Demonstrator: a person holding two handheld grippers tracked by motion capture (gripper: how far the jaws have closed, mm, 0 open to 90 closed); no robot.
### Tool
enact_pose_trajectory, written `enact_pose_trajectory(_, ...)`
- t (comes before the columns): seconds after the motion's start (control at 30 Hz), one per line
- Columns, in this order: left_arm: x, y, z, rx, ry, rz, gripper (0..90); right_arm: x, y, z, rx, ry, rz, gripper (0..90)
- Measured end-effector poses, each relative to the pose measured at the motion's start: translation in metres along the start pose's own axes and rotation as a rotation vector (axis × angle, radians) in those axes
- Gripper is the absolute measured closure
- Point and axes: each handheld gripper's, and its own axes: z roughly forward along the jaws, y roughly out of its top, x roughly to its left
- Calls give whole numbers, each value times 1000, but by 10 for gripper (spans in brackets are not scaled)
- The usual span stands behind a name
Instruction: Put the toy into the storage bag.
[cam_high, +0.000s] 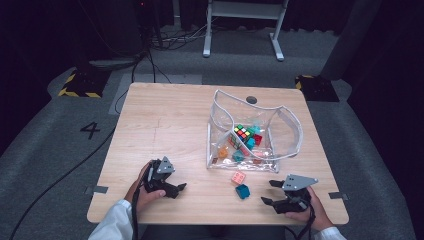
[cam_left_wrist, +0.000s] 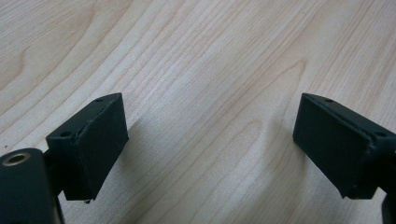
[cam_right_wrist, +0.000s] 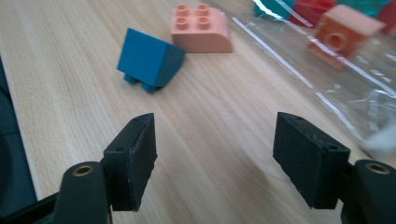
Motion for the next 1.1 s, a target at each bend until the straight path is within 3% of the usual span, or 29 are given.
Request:
enact_pose_trajectory(0.13,0,0,0,0,0,0,103,10,3,15,35,32,-5,303)
enact_pose_trajectory(0.27,0,0,0,-1,-2,-1,103,16,7,23,25,21,-13,324)
enact_pose_trajectory(0.77,0,0,1,2,-17,0,101,42,32,56,20,-8,-1,243)
enact_pose_trajectory(0.87,0,0,1,2,-16,0,101,43,35,58,15,-28,17,287)
enact_pose_trajectory(1.07,0,0,1,1,-14,-3,102,41,33,54,-10,-35,32,581)
enact_pose_trajectory(1.1,-1,0,1,1,-19,-5,102,40,32,54,-15,-34,35,583)
